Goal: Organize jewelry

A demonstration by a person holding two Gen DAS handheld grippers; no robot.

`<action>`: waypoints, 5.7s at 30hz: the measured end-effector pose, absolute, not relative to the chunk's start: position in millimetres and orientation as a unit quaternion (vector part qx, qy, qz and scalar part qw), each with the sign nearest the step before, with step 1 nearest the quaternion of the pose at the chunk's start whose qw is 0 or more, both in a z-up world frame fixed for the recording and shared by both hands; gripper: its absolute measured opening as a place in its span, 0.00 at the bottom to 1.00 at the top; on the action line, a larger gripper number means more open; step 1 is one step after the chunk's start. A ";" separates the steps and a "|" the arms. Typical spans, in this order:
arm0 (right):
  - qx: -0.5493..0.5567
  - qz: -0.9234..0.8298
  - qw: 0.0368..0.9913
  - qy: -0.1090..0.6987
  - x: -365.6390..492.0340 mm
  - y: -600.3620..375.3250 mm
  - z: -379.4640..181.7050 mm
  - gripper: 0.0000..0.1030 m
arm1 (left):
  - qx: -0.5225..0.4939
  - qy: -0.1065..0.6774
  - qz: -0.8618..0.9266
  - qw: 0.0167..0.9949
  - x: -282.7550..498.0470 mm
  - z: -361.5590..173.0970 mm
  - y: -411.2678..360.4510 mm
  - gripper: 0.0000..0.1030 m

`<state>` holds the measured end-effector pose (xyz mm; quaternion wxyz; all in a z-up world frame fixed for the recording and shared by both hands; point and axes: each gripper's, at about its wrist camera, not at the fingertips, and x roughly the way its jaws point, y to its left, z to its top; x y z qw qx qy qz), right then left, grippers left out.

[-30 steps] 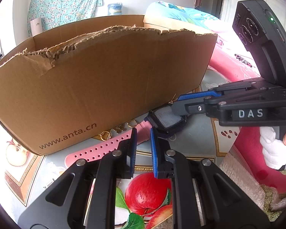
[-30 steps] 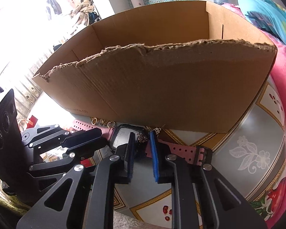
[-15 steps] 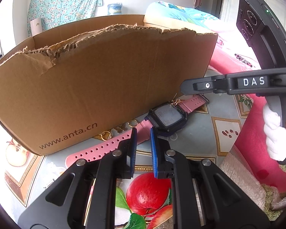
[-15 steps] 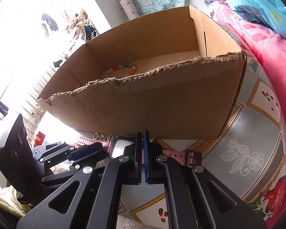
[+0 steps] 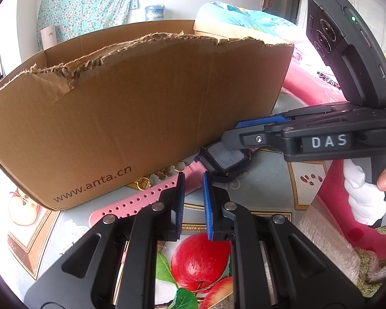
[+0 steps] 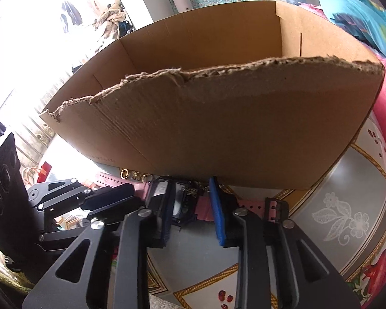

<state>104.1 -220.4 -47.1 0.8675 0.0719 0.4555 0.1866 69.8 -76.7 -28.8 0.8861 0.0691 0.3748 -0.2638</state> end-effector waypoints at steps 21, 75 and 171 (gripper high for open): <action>0.140 0.161 0.872 0.440 98.0 -238.3 -41.2 0.03 | 0.074 0.373 -0.263 0.887 70.1 -29.4 -77.1 0.13; -0.219 0.321 0.782 0.488 108.7 -208.6 -48.2 0.30 | 0.084 0.374 -0.279 0.880 74.2 -28.0 -77.9 0.12; -0.222 0.352 0.770 0.483 105.4 -165.6 -35.9 0.46 | 0.105 0.380 -0.262 0.881 74.7 -25.8 -68.6 0.10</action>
